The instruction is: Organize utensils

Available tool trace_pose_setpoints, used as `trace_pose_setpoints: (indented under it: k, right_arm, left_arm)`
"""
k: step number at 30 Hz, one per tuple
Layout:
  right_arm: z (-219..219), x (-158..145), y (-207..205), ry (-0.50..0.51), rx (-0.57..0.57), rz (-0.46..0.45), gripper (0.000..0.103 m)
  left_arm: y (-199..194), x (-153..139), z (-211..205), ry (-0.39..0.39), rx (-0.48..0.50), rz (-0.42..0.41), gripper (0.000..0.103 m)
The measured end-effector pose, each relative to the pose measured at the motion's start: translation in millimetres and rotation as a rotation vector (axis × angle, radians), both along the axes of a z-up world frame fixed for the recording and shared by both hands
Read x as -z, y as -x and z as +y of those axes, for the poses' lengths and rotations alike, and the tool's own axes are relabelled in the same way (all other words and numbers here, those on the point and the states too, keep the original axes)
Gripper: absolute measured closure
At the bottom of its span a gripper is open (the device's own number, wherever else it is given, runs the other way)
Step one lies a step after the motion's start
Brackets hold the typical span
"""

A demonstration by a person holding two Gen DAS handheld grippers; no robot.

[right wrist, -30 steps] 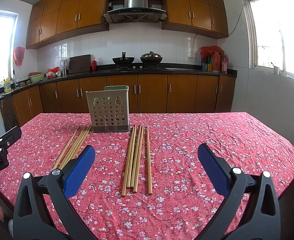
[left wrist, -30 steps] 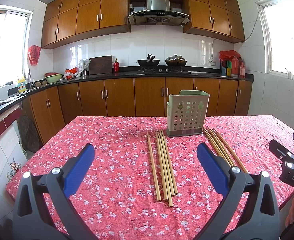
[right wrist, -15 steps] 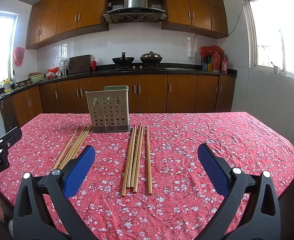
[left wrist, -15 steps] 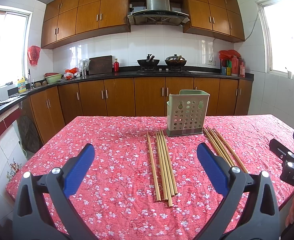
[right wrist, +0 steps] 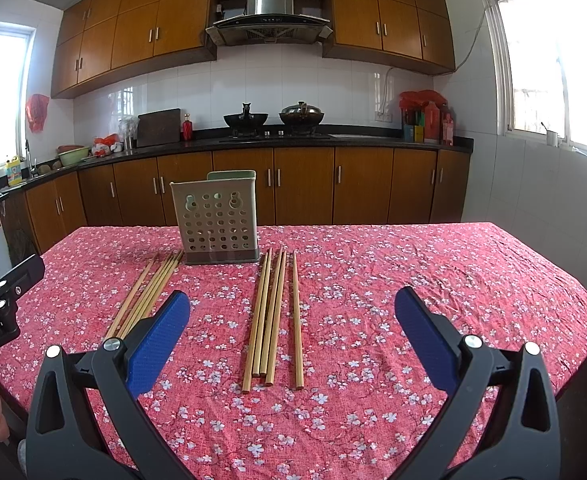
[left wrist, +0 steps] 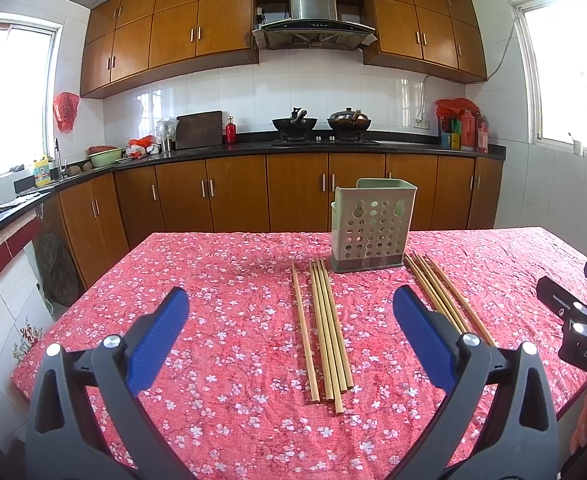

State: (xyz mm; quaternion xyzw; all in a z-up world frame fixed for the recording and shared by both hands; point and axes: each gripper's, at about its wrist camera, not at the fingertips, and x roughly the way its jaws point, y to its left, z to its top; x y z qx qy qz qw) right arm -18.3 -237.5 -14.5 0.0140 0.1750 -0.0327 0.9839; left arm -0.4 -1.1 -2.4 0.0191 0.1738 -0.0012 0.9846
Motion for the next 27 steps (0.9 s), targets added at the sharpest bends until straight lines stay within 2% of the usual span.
trace_pose_setpoints:
  k: [27]
  right_arm:
    - [0.6, -3.6, 3.6, -0.003, 0.001, 0.002, 0.002]
  left_arm:
    - [-1.8, 2.8, -9.8, 0.0, -0.002, 0.002, 0.004]
